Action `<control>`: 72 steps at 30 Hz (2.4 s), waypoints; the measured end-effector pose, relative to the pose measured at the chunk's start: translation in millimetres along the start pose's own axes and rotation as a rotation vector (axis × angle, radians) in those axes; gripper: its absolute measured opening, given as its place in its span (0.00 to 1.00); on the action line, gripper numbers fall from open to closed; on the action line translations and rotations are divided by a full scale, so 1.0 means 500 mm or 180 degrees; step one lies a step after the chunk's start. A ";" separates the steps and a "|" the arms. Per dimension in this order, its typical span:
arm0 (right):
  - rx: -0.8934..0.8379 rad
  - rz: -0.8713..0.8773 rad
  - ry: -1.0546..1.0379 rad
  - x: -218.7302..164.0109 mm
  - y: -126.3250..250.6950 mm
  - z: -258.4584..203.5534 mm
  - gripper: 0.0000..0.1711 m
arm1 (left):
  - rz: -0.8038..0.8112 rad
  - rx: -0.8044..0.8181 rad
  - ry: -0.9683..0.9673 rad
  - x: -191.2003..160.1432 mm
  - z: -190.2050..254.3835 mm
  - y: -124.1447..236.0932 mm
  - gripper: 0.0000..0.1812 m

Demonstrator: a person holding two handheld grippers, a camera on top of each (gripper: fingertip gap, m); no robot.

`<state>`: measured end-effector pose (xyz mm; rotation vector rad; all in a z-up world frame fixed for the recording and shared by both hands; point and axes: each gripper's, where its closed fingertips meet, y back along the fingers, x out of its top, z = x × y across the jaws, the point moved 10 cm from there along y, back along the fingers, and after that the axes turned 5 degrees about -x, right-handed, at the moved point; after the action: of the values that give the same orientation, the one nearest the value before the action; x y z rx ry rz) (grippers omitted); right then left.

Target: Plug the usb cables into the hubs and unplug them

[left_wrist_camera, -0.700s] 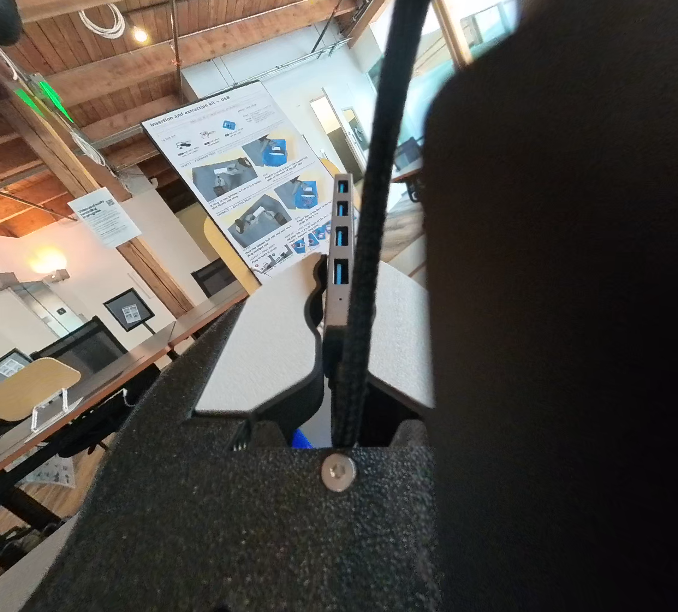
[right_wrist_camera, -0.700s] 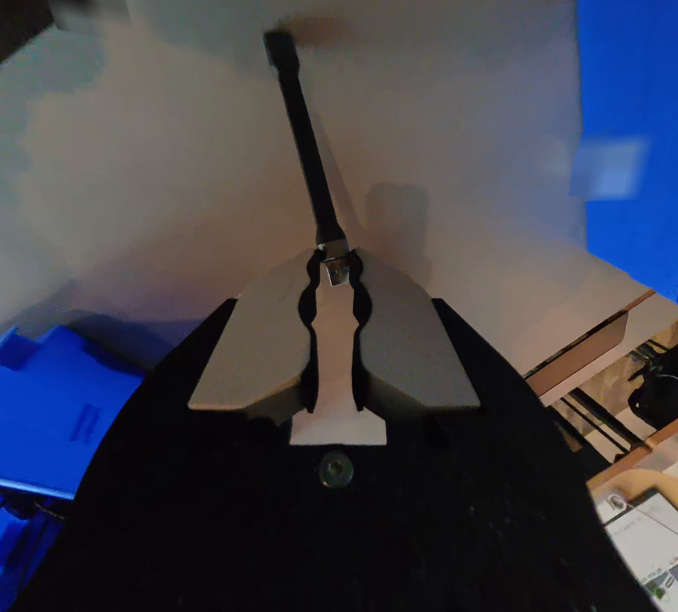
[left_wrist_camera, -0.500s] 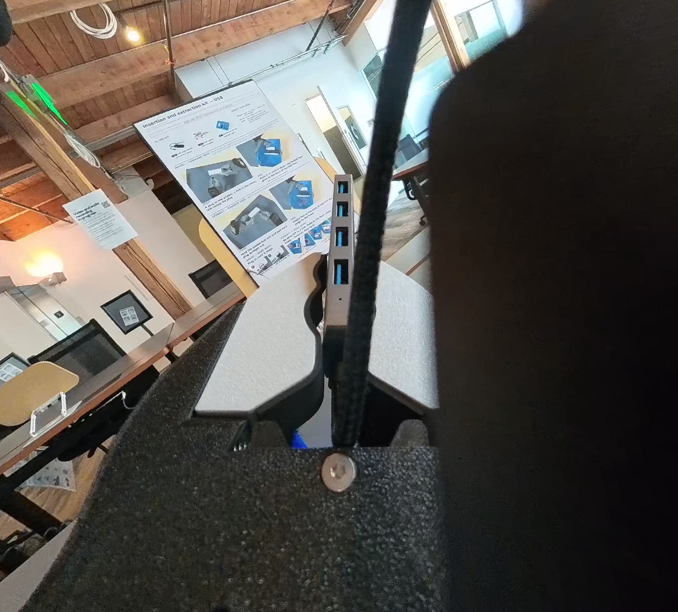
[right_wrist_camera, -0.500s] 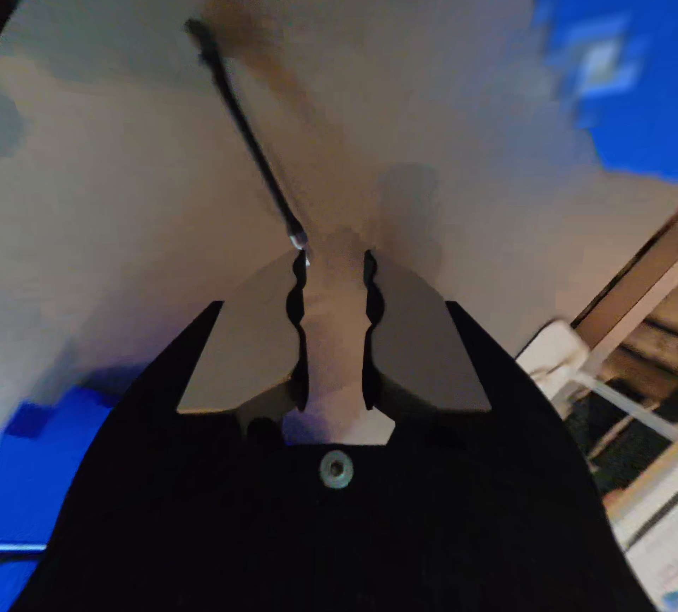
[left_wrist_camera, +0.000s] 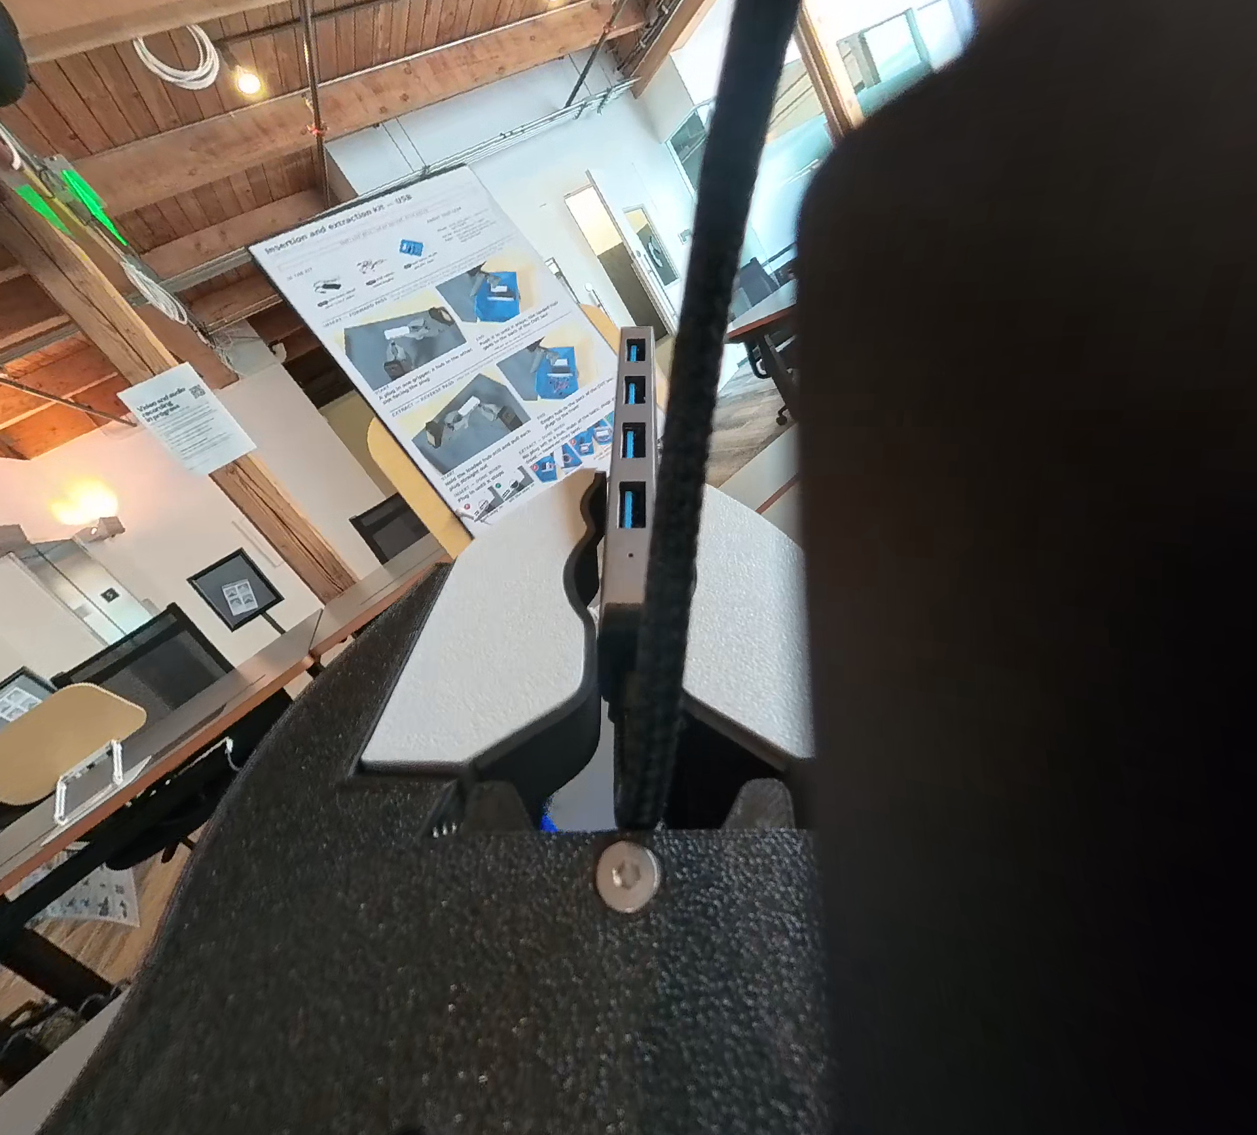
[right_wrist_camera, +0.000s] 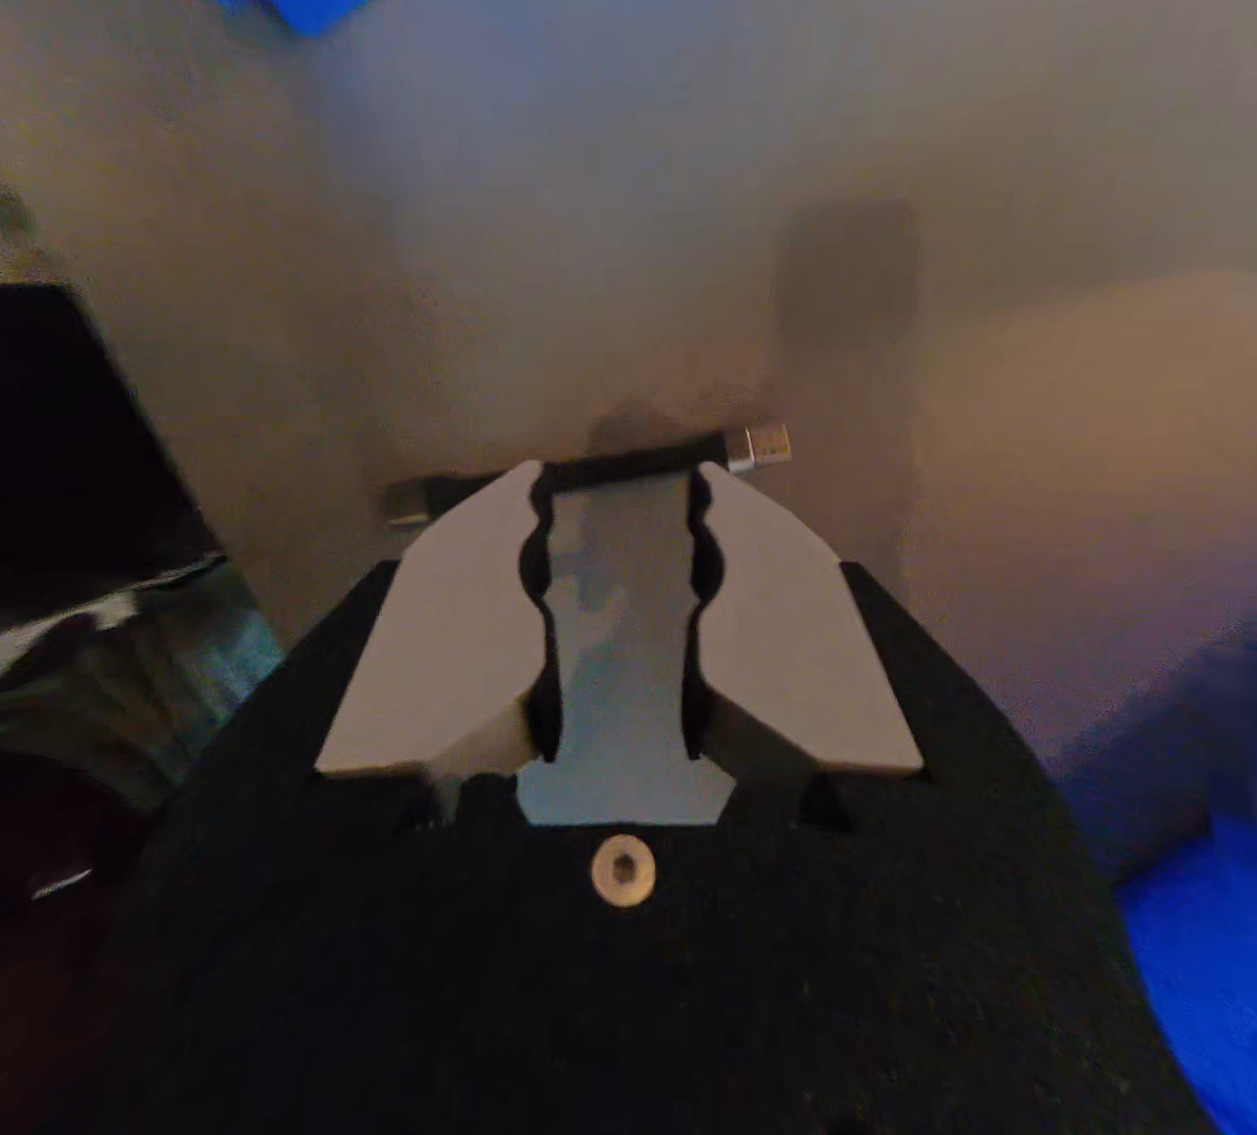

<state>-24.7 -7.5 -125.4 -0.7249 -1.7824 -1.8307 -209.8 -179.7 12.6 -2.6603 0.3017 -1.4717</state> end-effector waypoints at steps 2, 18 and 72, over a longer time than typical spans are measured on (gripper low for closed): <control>-0.0334 -0.0175 -0.0002 -0.023 -0.019 -0.020 0.35 | 0.0001 -0.0011 -0.0024 0.004 0.004 -0.001 0.07; -0.0117 -0.0382 0.0365 -0.014 -0.079 -0.049 0.09 | -0.0024 -0.0029 -0.0056 0.003 0.009 -0.009 0.08; 0.0814 0.2868 0.1318 0.081 0.198 -0.029 0.08 | -0.0120 0.0089 -0.0563 -0.012 0.070 -0.082 0.09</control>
<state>10.5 -24.4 -24.9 -0.7915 -1.1042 -1.0241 -177.7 -139.1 -4.1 -2.7633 0.2166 -1.2286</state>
